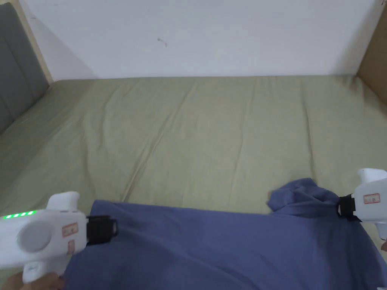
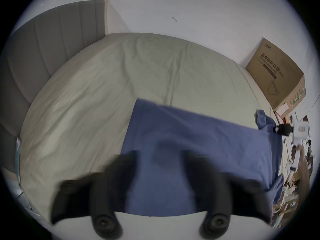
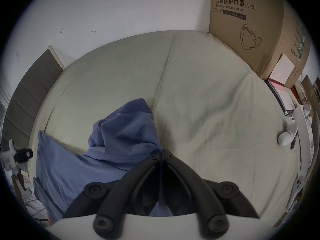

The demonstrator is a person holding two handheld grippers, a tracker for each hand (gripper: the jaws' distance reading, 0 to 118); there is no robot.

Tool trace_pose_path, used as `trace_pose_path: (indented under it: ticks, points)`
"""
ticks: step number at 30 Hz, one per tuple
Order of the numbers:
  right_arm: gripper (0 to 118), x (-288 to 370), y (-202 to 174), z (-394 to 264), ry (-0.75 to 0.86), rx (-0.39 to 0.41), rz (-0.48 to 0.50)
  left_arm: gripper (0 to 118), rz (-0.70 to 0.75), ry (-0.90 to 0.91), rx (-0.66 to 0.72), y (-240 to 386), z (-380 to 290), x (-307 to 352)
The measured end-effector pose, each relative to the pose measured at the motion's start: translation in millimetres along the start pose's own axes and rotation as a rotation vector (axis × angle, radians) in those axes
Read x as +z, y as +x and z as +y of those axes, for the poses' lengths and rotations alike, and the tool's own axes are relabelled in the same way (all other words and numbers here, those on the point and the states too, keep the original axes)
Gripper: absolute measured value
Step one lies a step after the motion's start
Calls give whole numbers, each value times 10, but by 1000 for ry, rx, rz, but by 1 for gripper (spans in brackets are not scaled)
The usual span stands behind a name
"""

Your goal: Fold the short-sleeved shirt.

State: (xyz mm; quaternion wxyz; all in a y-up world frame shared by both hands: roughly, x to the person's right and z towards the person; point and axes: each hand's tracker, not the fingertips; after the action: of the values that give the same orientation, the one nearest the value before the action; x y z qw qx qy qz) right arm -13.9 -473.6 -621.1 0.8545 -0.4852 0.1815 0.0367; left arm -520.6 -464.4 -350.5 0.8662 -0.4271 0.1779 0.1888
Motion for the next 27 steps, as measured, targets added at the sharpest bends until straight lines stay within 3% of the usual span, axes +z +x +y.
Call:
trace_pose_path:
  ticks: [1,2,7,8,10,11,12,13,14,20,27]
  points:
    - [0,-3,6,-2,-5,1,0,96,-2,-8,1,-6,94,-96]
    - [0,-5,12,-6,-7,2,-1,106,5,-7,-1,-11,184,-186]
    - [0,-61,17,-14,-22,-2,0,104,66,-35,28,-70,490,-687]
    - [0,-77,2,-17,-26,3,-4,100,60,-78,49,-89,509,-768]
    - [0,-99,-9,-28,-32,9,-8,72,80,-150,47,-57,449,-855]
    - [0,-100,-11,-33,-35,9,-5,66,141,-118,-44,-7,404,-819]
    - [0,-98,-20,-37,-38,7,-3,55,109,-90,-94,54,396,-746]
    - [0,-81,-33,-41,-39,9,-4,37,121,-100,-88,68,403,-648]
    - [0,-51,-44,-44,-37,11,-10,3,119,-95,-99,88,401,-587]
    - [0,429,-94,-59,13,2,1,2,110,-68,-148,167,294,-217]
    - [0,1381,-98,-441,89,46,17,2,74,42,-175,71,-54,872]
